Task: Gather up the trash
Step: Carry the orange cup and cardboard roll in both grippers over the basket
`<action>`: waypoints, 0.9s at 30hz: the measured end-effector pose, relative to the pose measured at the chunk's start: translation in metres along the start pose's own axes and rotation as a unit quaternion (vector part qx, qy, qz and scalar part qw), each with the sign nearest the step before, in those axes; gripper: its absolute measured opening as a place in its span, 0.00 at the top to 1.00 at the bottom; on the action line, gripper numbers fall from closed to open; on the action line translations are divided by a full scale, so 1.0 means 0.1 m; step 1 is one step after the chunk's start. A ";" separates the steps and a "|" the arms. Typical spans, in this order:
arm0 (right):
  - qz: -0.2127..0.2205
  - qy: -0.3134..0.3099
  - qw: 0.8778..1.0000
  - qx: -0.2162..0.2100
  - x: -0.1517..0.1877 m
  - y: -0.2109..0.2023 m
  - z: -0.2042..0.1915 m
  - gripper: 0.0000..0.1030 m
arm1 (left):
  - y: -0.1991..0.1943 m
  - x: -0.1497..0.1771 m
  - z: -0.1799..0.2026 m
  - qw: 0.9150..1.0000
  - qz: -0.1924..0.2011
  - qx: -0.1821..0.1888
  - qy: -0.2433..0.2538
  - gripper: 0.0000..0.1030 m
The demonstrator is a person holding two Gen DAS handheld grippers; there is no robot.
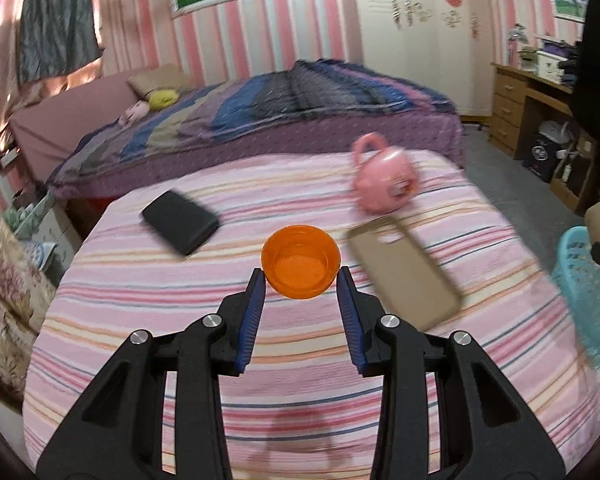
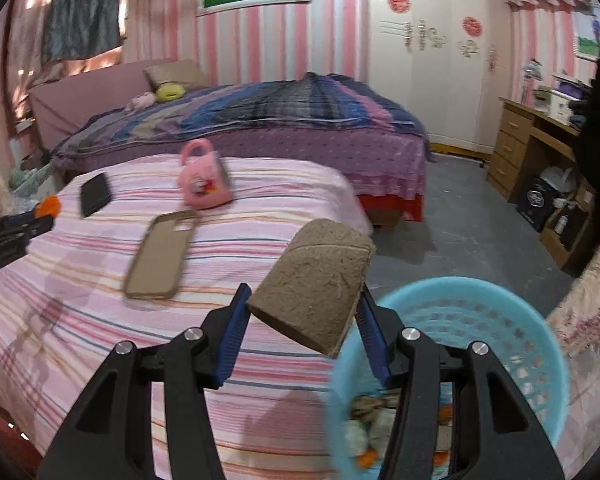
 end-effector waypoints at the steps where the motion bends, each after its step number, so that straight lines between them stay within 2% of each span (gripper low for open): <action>1: 0.000 0.009 1.000 0.010 0.02 -0.02 0.13 0.50 | -0.04 -0.03 0.13 1.000 0.007 0.006 0.005 0.65; 5: -0.006 0.018 0.998 0.053 0.11 -0.10 0.57 0.50 | -0.15 -0.12 0.67 0.999 0.028 0.037 0.021 0.65; 8: -0.011 0.026 0.997 0.069 0.17 -0.17 0.84 0.49 | -0.17 -0.16 1.18 0.997 0.029 0.070 0.029 0.65; 15: -0.015 0.065 0.994 0.089 0.39 -0.31 1.57 0.49 | -0.25 -0.11 2.16 0.990 0.032 0.116 0.070 0.65; 19: -0.021 0.077 0.992 0.099 0.47 -0.29 1.81 0.49 | -0.26 -0.02 2.63 0.986 0.030 0.132 0.094 0.65; 27: -0.015 0.103 0.989 0.109 0.51 -0.28 2.04 0.49 | -0.19 0.14 3.29 0.981 0.015 0.156 0.117 0.65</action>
Point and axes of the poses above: each gripper's, at about its wrist camera, not at the fingertips, and y roughly the way its jaws point, z to its right, x to its underside, the point moved 8 cm from there along y, roughly the way its jaws point, and after that the axes turned 6 degrees about -z, right-handed, at the moved point
